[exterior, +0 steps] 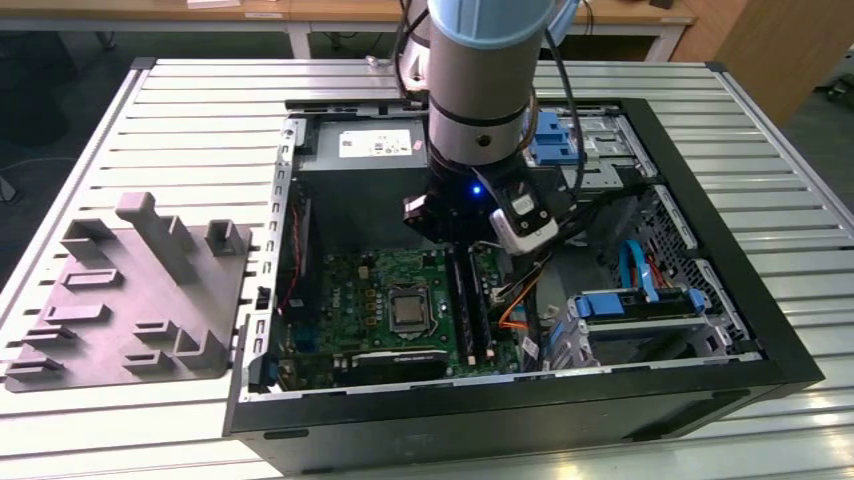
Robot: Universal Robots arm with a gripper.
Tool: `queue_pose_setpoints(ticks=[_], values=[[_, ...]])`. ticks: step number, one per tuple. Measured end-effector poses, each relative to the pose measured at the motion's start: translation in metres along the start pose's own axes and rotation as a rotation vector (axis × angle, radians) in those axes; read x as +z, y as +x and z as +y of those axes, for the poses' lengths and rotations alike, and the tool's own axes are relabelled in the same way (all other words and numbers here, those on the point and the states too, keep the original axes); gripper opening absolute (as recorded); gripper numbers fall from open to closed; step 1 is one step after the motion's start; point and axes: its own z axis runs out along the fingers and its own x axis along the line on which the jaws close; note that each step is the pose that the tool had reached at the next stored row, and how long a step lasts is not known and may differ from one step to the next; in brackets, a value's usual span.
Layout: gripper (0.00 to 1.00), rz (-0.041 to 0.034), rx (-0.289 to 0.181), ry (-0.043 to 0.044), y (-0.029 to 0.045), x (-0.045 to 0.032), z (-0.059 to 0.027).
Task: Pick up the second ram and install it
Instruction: 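Press down the second ram until it locks into place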
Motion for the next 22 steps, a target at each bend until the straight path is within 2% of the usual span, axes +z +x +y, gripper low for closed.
queue_pose_setpoints(ticks=[2, 8, 22], values=[[0.10, 0.0000, 0.000, 0.0036, -0.0001, -0.0030, 0.0001], [0.10, 0.0000, 0.000, 0.0041, -0.0001, -0.0031, -0.0021], [0.10, 0.0001, 0.000, 0.0040, -0.0014, -0.0041, -0.0338]])
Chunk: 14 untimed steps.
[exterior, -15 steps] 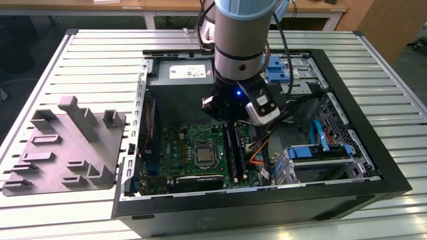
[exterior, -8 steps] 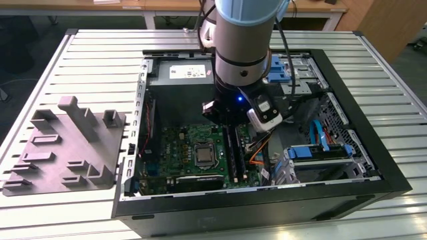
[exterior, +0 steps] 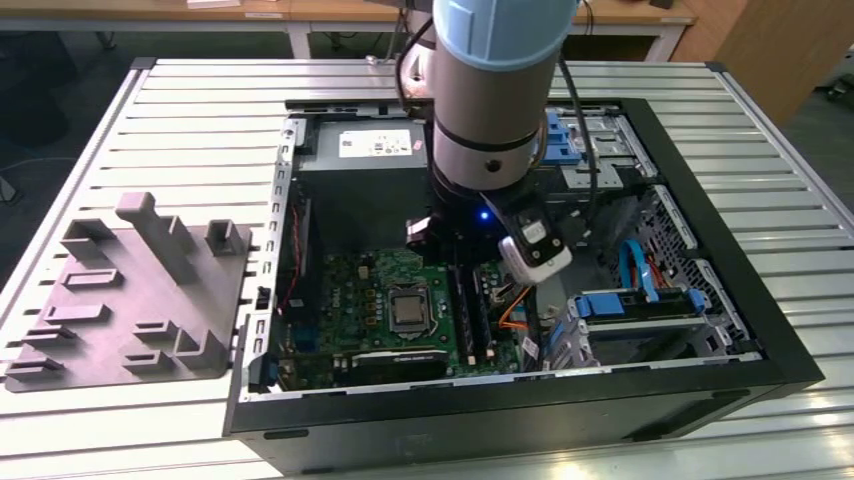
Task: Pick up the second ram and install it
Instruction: 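Press down the second ram until it locks into place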
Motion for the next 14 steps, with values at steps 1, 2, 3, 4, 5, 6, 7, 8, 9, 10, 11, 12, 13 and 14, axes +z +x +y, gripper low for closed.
queue_pose_setpoints(ticks=[1, 2, 3, 4, 5, 6, 7, 8, 9, 10, 11, 12, 13, 14], values=[[0.10, 0.0001, 0.000, 0.0000, -0.0001, -0.0001, -0.0027], [0.10, 0.0002, 0.000, 0.0000, -0.0003, -0.0001, -0.0052], [0.10, 0.0004, 0.000, 0.0003, -0.0004, -0.0003, -0.0077], [0.10, 0.0005, 0.000, 0.0003, -0.0006, -0.0003, -0.0101], [0.10, 0.0005, 0.000, 0.0002, -0.0007, -0.0003, -0.0122], [0.10, 0.0006, 0.000, 0.0002, -0.0008, -0.0004, -0.0142], [0.10, 0.0007, 0.000, 0.0003, -0.0009, -0.0004, -0.0158], [0.10, 0.0008, 0.000, 0.0006, -0.0010, -0.0005, -0.0169], [0.10, 0.0008, 0.000, 0.0010, -0.0011, -0.0005, -0.0178], [0.10, 0.0010, 0.000, 0.0016, -0.0012, -0.0005, -0.0189], [0.10, 0.0011, 0.000, 0.0025, -0.0013, -0.0005, -0.0201], [0.10, 0.0013, 0.000, 0.0031, -0.0014, -0.0006, -0.0216], [0.10, 0.0015, 0.000, 0.0035, -0.0015, -0.0006, -0.0233], [0.10, 0.0017, 0.000, 0.0038, -0.0016, -0.0005, -0.0249]])
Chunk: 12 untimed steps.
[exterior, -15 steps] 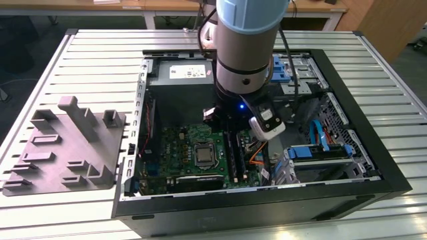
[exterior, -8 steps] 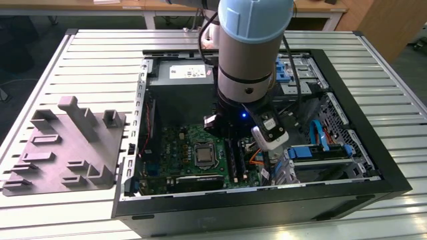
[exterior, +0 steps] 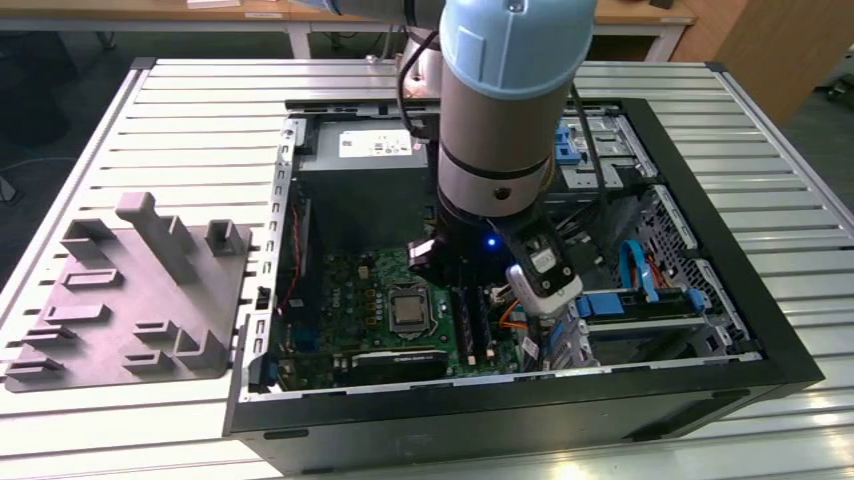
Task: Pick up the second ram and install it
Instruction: 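Press down the second ram until it locks into place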
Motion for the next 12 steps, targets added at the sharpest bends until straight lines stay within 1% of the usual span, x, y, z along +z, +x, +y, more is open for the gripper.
queue_pose_setpoints(ticks=[6, 12], values=[[0.10, 0.0000, 0.001, 0.0024, -0.0011, 0.0005, -0.0086], [0.10, 0.0002, 0.001, 0.0028, -0.0014, 0.0042, -0.0120]])
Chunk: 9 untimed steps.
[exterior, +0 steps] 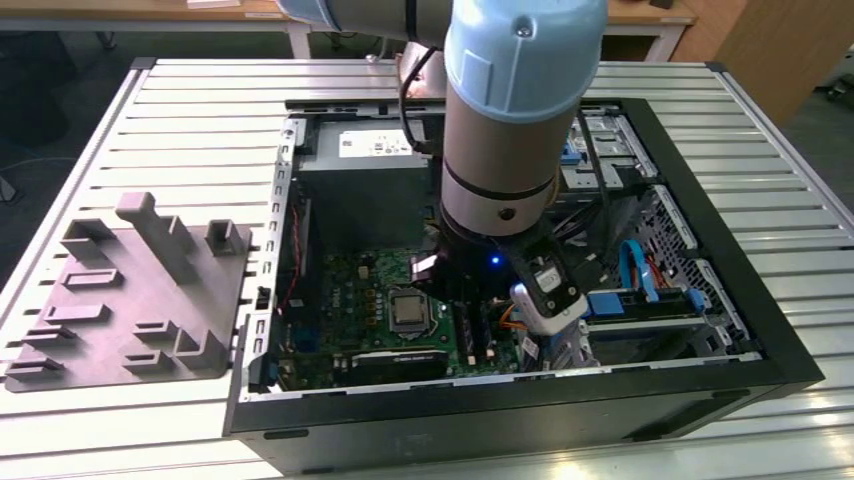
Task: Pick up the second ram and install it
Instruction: 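Press down the second ram until it locks into place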
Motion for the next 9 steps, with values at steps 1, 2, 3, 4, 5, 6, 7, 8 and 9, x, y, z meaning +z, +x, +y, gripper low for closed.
queue_pose_setpoints(ticks=[1, 2, 3, 4, 5, 6, 7, 8, 9], values=[[0.10, 0.0000, 0.000, -0.0001, 0.0000, 0.0003, -0.0006], [0.10, 0.0000, 0.000, -0.0002, 0.0000, 0.0005, -0.0009], [0.10, 0.0000, 0.000, -0.0001, -0.0001, 0.0006, -0.0017], [0.10, 0.0000, 0.000, -0.0001, -0.0001, 0.0009, -0.0027], [0.10, 0.0000, 0.000, -0.0001, 0.0000, 0.0012, -0.0032], [0.10, -0.0001, 0.000, -0.0003, 0.0000, 0.0014, -0.0032], [0.10, -0.0001, 0.000, -0.0001, 0.0000, 0.0014, -0.0032], [0.10, 0.0000, 0.000, 0.0000, 0.0000, 0.0015, -0.0032], [0.10, -0.0001, 0.000, -0.0003, 0.0000, 0.0025, -0.0032]])
